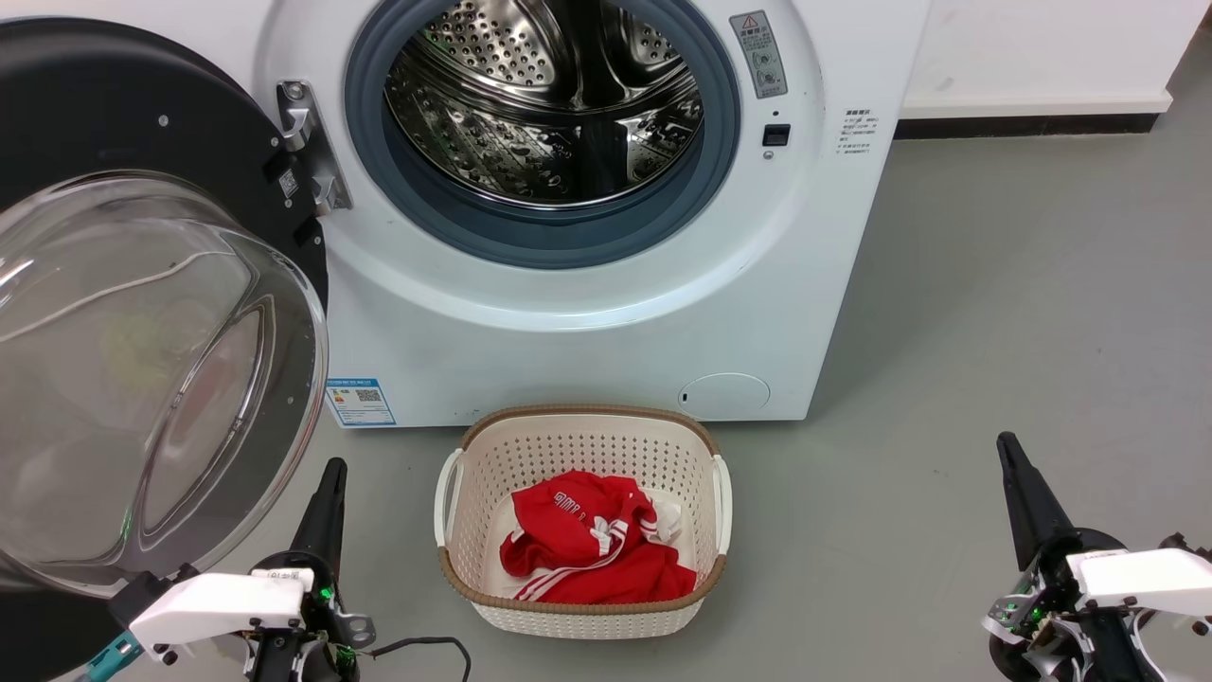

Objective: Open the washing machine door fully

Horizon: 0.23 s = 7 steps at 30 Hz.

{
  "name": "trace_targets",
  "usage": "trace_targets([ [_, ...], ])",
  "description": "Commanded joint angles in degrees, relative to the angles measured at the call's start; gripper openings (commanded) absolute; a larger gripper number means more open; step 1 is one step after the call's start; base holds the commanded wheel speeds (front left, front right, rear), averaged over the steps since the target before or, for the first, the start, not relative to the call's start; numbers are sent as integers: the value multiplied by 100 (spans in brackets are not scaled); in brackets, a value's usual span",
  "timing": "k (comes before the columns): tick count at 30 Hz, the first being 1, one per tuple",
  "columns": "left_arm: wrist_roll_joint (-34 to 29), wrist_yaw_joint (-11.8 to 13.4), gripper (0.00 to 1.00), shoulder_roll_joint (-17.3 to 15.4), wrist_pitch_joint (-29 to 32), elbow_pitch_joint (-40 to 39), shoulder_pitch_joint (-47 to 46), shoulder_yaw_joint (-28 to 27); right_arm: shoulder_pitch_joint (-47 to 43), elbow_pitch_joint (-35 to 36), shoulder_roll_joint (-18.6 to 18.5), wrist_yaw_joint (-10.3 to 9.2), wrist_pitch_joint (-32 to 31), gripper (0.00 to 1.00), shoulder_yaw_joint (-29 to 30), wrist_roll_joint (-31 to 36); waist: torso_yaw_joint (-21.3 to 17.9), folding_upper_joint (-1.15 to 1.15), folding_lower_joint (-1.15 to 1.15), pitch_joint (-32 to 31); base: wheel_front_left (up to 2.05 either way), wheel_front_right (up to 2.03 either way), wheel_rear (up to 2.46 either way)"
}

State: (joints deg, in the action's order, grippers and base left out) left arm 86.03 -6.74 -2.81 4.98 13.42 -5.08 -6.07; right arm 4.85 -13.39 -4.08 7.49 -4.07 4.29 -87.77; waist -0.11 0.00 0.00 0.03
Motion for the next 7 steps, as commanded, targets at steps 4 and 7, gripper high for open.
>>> trace_targets([
  [4,351,-64,0,-11,98,42,-131,-40,138,-33,8,0,-76,0,46,-325,5,0,0,7,0,0,0],
  [7,472,-76,0,-12,136,56,-131,-49,130,-48,11,0,-101,0,61,-443,7,0,0,10,0,0,0],
])
